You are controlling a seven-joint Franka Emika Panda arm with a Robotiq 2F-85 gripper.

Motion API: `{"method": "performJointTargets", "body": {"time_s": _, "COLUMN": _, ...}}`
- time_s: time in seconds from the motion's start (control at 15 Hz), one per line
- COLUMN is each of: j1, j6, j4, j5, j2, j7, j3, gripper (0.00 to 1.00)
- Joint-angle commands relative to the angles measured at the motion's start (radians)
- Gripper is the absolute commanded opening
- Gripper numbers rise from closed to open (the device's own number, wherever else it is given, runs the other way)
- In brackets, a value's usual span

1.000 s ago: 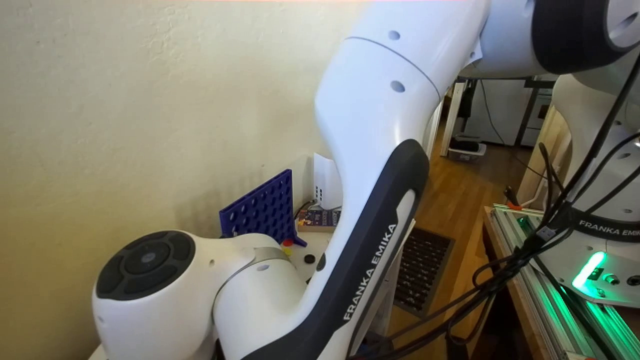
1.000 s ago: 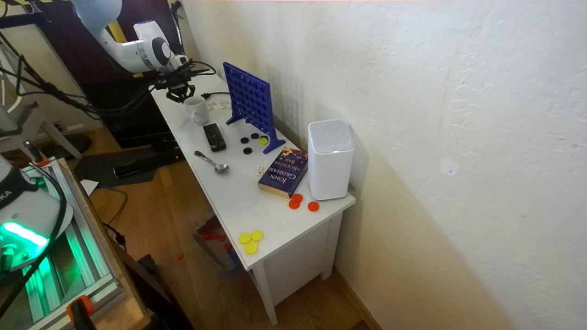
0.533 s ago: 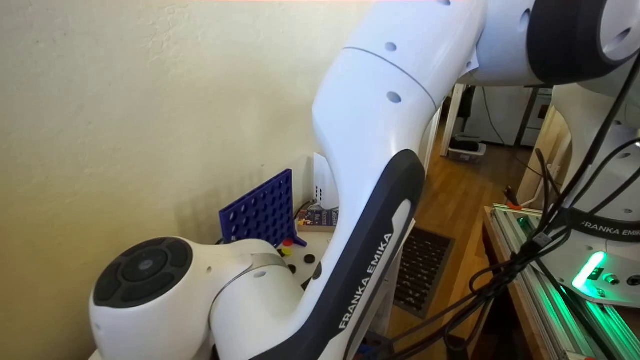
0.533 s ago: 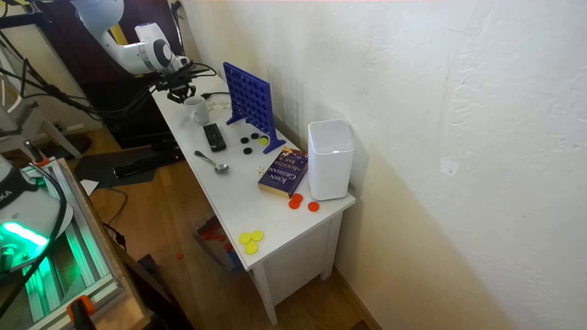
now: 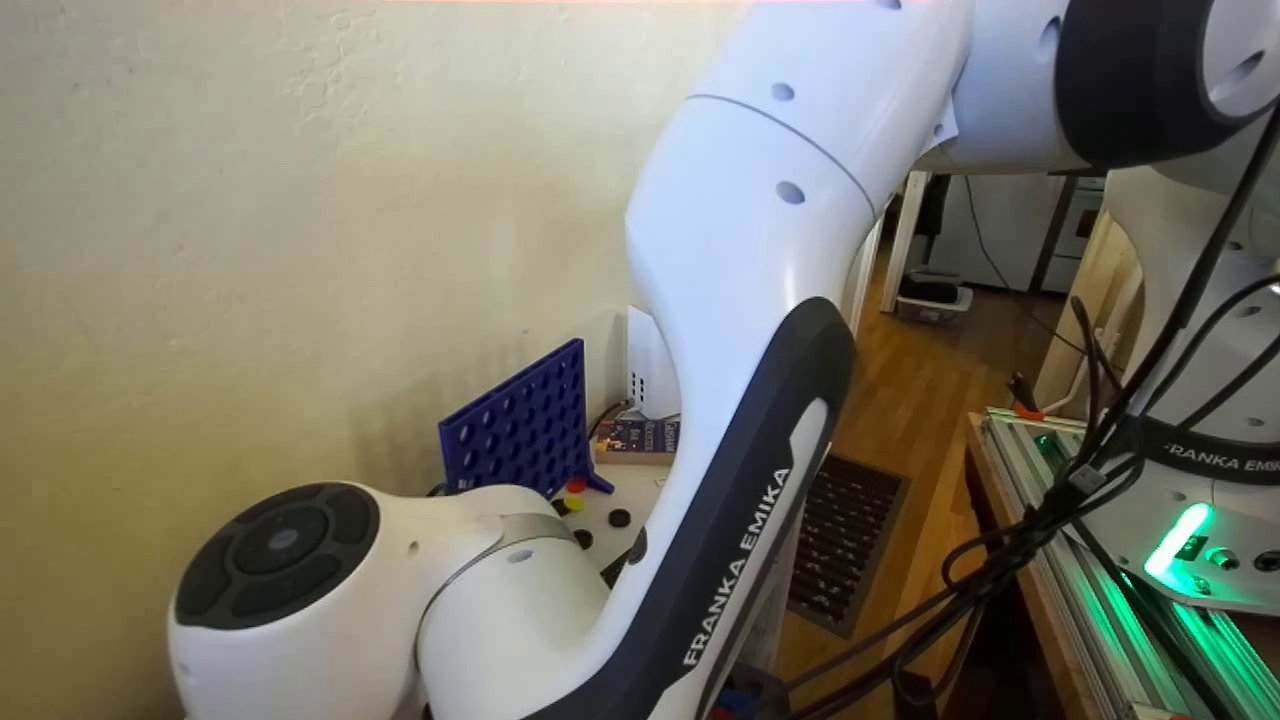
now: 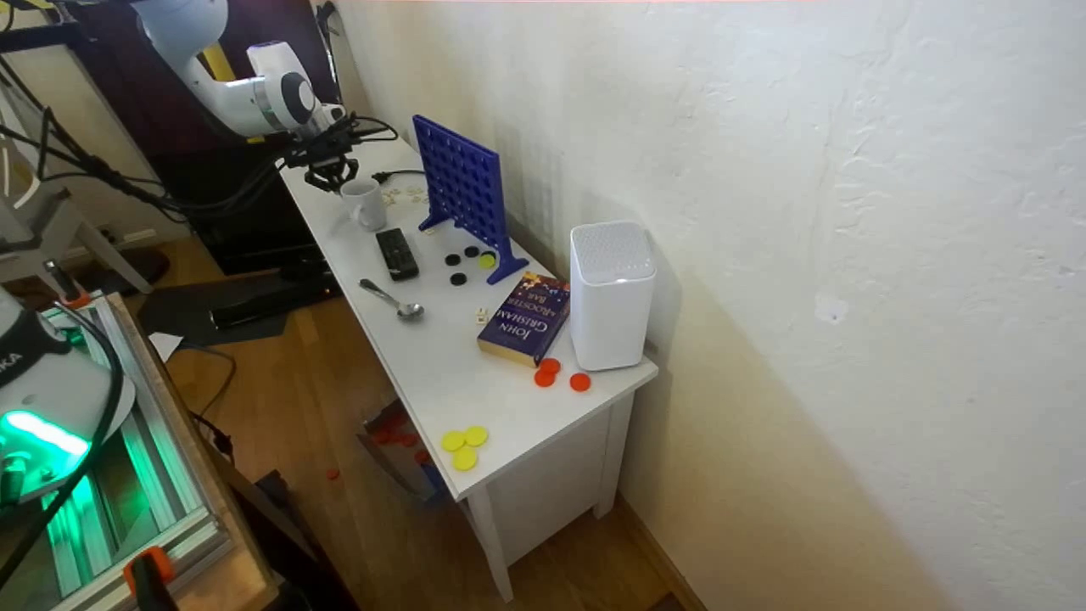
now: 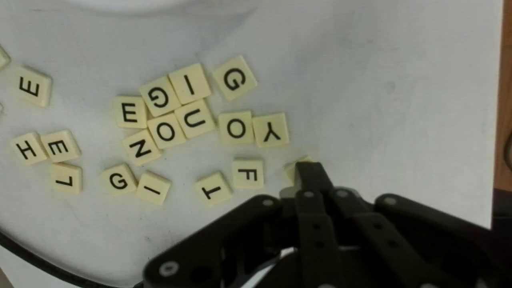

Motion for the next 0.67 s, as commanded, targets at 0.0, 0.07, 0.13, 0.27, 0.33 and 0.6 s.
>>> {"method": "performJointTargets", "body": {"time_s": 0.0, "j1": -0.034, "j6": -0.042, "j4": -0.005, "j5": 0.003, "j2": 0.003, "j7": -0.047, "j3": 0.051, "gripper": 0.0}}
{"method": "performJointTargets", "body": {"time_s": 0.07, "j1": -0.039, "j6": -0.047, "j4": -0.01, "j5": 0.004, "j2": 0.001, "j7": -0.051, "j3": 0.058, "gripper": 0.0}}
{"method": "performJointTargets", "body": {"time_s": 0.13, "j1": -0.047, "j6": -0.051, "j4": -0.016, "j5": 0.007, "j2": -0.001, "j7": -0.056, "j3": 0.066, "gripper": 0.0}}
{"method": "performJointTargets", "body": {"time_s": 0.27, "j1": -0.06, "j6": -0.059, "j4": -0.035, "j5": 0.01, "j2": -0.008, "j7": -0.055, "j3": 0.078, "gripper": 0.0}}
{"method": "performJointTargets", "body": {"time_s": 0.33, "j1": -0.066, "j6": -0.057, "j4": -0.049, "j5": 0.012, "j2": -0.013, "j7": -0.051, "j3": 0.084, "gripper": 0.0}}
{"method": "performJointTargets", "body": {"time_s": 0.6, "j1": -0.086, "j6": -0.022, "j4": -0.131, "j5": 0.018, "j2": -0.045, "j7": -0.009, "j3": 0.094, "gripper": 0.0}}
